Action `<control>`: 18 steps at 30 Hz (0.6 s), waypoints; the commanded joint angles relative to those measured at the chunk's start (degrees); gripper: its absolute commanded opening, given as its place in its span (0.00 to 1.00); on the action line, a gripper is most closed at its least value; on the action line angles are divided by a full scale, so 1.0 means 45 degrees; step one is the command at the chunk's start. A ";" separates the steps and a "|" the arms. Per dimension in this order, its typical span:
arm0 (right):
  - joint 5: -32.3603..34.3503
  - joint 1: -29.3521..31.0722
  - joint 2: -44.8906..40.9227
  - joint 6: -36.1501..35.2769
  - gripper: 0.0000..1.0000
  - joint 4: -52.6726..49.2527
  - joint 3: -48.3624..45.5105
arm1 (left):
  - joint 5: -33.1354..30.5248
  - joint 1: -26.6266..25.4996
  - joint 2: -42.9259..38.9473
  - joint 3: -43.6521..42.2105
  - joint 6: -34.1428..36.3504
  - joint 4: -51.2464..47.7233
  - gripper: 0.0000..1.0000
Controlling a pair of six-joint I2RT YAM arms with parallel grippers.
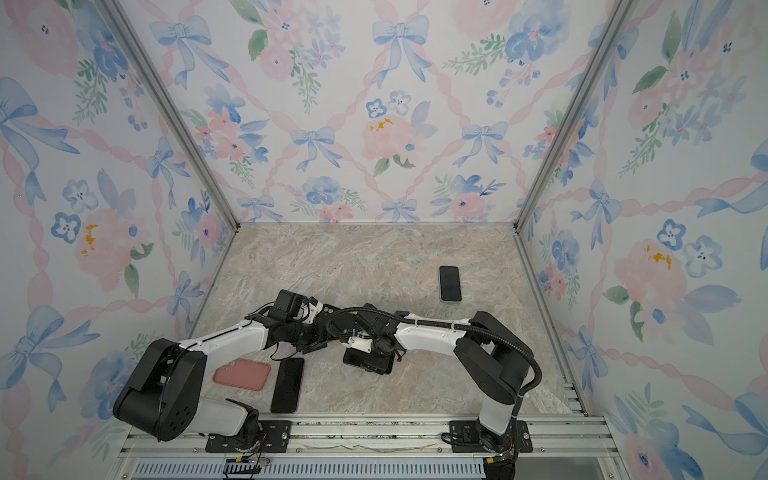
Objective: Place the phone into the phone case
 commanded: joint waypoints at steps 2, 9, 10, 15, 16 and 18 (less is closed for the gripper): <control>-0.0170 -0.0124 -0.0055 0.0791 0.69 0.1339 -0.0863 | 0.0468 -0.0236 0.0112 -0.0381 -0.0316 0.0515 0.82; -0.0575 -0.0178 -0.0859 0.1256 0.68 0.2613 -0.1697 | 0.1020 -0.0287 0.0219 -0.0680 -0.0410 0.1174 0.78; -0.0605 -0.0178 -0.0946 0.1317 0.69 0.2773 -0.1778 | 0.1121 -0.0299 0.0239 -0.0694 -0.0444 0.1311 0.77; -0.0701 -0.0178 -0.1336 0.1545 0.68 0.3350 -0.2205 | 0.1717 -0.0412 0.0694 -0.0956 -0.0749 0.2228 0.75; -0.0709 -0.0179 -0.1352 0.1589 0.68 0.3417 -0.2304 | 0.1848 -0.0451 0.0781 -0.1051 -0.0880 0.2479 0.75; -0.0689 -0.0182 -0.1739 0.1661 0.68 0.3577 -0.2520 | 0.1976 -0.0510 0.0950 -0.1171 -0.1044 0.2832 0.74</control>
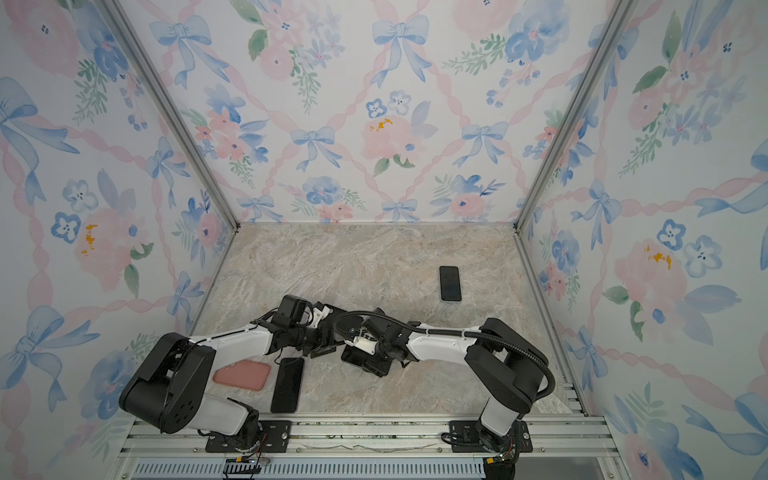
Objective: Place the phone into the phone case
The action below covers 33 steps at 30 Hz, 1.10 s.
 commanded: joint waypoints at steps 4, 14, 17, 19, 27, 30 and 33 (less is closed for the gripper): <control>-0.0346 -0.0209 -0.1042 0.0570 0.68 0.0733 -0.0717 | 0.0565 -0.0155 0.0499 -0.0248 -0.0346 0.0762 0.73; -0.0532 -0.0747 -0.1912 0.0921 0.68 0.1721 -0.1438 | 0.1084 -0.0692 0.0818 0.0012 -0.0370 0.1508 0.70; -0.0623 -0.0909 -0.2037 0.0963 0.68 0.1929 -0.1507 | 0.1233 -0.1058 0.0965 0.0077 -0.0437 0.1949 0.67; -0.0663 -0.1001 -0.2110 0.0984 0.68 0.2048 -0.1539 | 0.1319 -0.1180 0.1071 0.0056 -0.0591 0.2305 0.64; -0.0724 -0.1138 -0.2248 0.0957 0.68 0.2186 -0.1663 | 0.1491 -0.1210 0.1195 0.0217 -0.0679 0.2829 0.51; -0.0735 -0.1179 -0.2191 0.0985 0.68 0.2231 -0.1702 | 0.1456 -0.1067 0.1105 0.0202 -0.0658 0.2920 0.49; -0.0749 -0.1184 -0.2153 0.0996 0.68 0.2285 -0.1722 | 0.1477 -0.0860 0.0949 0.0132 -0.0696 0.3043 0.46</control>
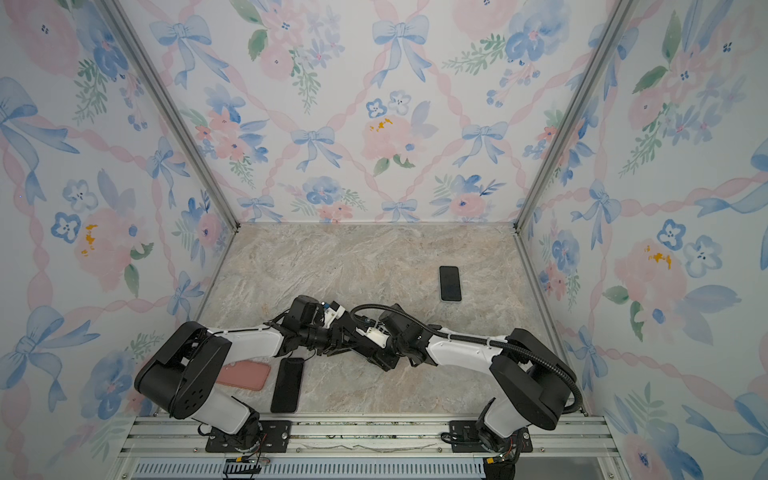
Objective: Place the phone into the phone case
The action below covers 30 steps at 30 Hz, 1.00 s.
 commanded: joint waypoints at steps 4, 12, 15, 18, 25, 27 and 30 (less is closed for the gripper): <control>-0.0278 -0.0206 -0.0227 0.0157 0.68 0.0570 -0.0014 | 0.0351 0.0295 -0.0240 0.0081 -0.0027 0.0392 0.39; -0.0300 -0.0223 -0.0052 0.0140 0.69 0.0523 0.0139 | 0.0360 0.0298 -0.0257 -0.0050 -0.0076 0.0539 0.25; -0.0298 -0.0214 0.0033 0.0135 0.69 0.0484 0.0194 | 0.0343 0.0318 -0.0271 -0.0101 -0.0066 0.0570 0.22; -0.0298 -0.0214 0.0066 0.0150 0.69 0.0438 0.0260 | 0.0362 0.0318 -0.0259 -0.0114 -0.0090 0.0632 0.21; -0.0342 -0.0212 0.0029 0.0169 0.73 0.0182 0.0396 | 0.0285 0.0318 -0.0447 -0.0210 -0.0203 0.0791 0.16; -0.0467 -0.0215 -0.0010 0.0124 0.76 -0.0028 0.0475 | 0.0248 0.0331 -0.0456 -0.0248 -0.0203 0.0804 0.15; -0.0512 -0.0164 -0.0161 0.0074 0.80 -0.0160 0.0515 | 0.0184 0.0337 -0.0406 -0.0279 -0.0203 0.0830 0.12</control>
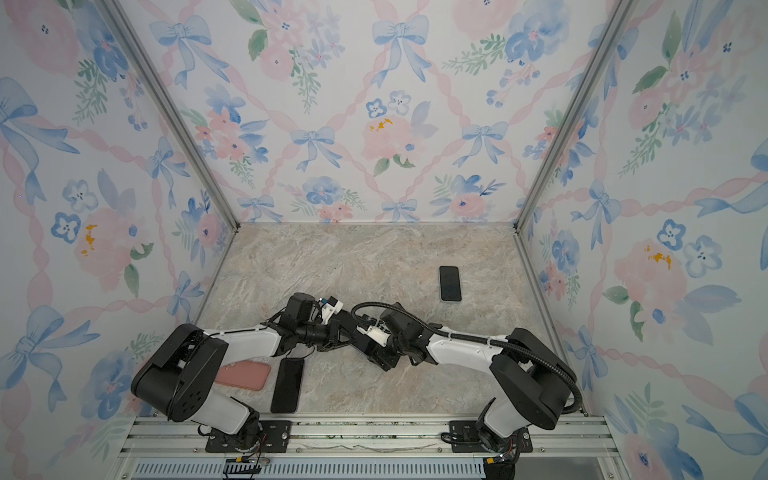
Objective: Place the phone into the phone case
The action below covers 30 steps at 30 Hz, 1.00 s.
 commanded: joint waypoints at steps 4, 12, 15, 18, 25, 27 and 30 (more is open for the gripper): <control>-0.0423 0.0040 -0.0469 -0.0010 0.85 -0.0128 0.0335 | -0.0103 0.0090 -0.0148 -0.0249 0.0025 0.0122 0.09; -0.0533 0.0058 -0.1353 0.0399 0.85 -0.0449 0.0423 | -0.0044 0.0090 -0.0196 -0.0264 0.0009 0.0141 0.04; -0.0543 -0.0047 -0.1944 0.1077 0.84 -0.0610 0.0409 | -0.0025 0.0090 -0.0276 -0.0255 -0.0052 0.0161 0.01; -0.0378 -0.0374 -0.2586 0.2384 0.83 -0.0775 0.0318 | -0.0004 0.0088 -0.0405 -0.0253 -0.0134 0.0153 0.00; 0.0562 -0.1449 -0.4262 0.5663 0.79 -0.1818 -0.0038 | 0.0090 0.0165 -0.0665 -0.0183 -0.0797 0.0823 0.00; 0.0703 -0.1750 -0.4678 0.6580 0.79 -0.2197 -0.0016 | 0.0223 0.0243 -0.0735 -0.0113 -0.1069 0.1137 0.00; 0.0671 -0.2293 -0.5321 0.7972 0.80 -0.2726 0.0023 | 0.0306 0.0352 -0.0922 0.0054 -0.1420 0.1462 0.00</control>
